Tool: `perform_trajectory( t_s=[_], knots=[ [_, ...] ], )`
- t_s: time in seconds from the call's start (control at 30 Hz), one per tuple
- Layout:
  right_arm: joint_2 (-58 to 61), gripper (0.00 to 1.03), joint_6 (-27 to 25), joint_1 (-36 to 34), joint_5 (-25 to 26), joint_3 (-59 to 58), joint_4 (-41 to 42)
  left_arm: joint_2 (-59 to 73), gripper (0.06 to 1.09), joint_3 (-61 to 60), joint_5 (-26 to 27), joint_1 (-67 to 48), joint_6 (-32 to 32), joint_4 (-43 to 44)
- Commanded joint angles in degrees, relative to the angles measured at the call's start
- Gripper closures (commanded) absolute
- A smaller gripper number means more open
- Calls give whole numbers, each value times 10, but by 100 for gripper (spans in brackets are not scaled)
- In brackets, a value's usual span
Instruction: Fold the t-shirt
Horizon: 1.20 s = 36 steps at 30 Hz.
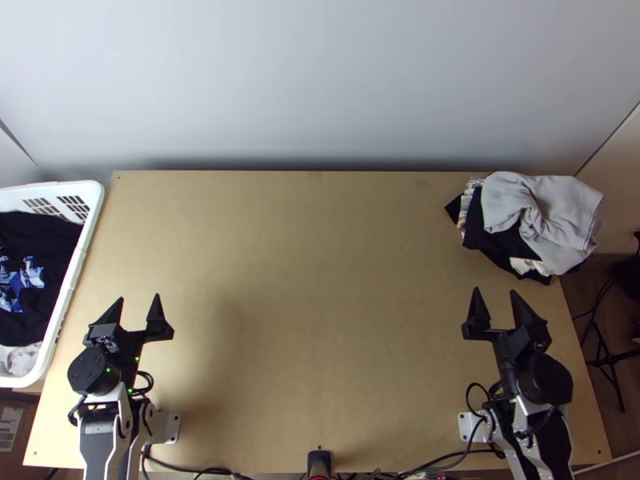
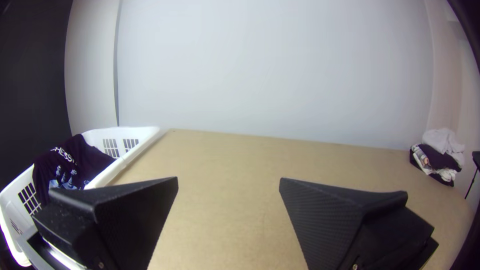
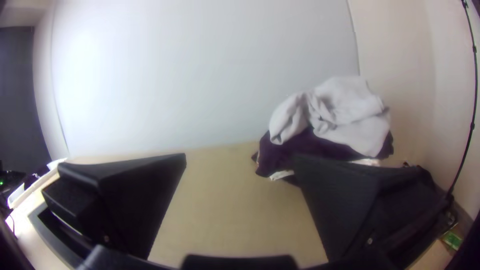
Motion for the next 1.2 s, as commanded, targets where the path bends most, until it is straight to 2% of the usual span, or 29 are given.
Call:
perform_trajectory(
  t_s=[0.0,0.23,0.43,0.5,0.57,0.63,0.8,0.9,1.03,1.17],
  knots=[
    [7,4,-17,16,2,63,16,0,10,0,0,0,-1,0],
    [104,4,-51,15,2,203,-80,0,10,0,0,0,-1,0],
    [185,4,-57,20,3,327,-156,0,10,0,0,0,-1,0],
    [188,4,-59,19,6,348,-162,0,10,0,5,-8,-39,1],
    [212,4,-60,15,23,382,-202,0,10,0,5,-34,-46,2],
    [239,4,-60,14,23,415,-246,0,10,0,5,-35,-24,3],
    [327,4,-55,18,21,491,-345,-1,10,3,-2,-25,-30,19],
    [368,4,-16,17,22,540,-364,-1,10,5,-3,-33,-30,51],
    [399,4,-3,18,29,592,-367,1,10,19,-14,-30,-32,26],
    [406,4,-2,16,37,590,-373,2,10,48,-17,10,-16,26]
  ],
)
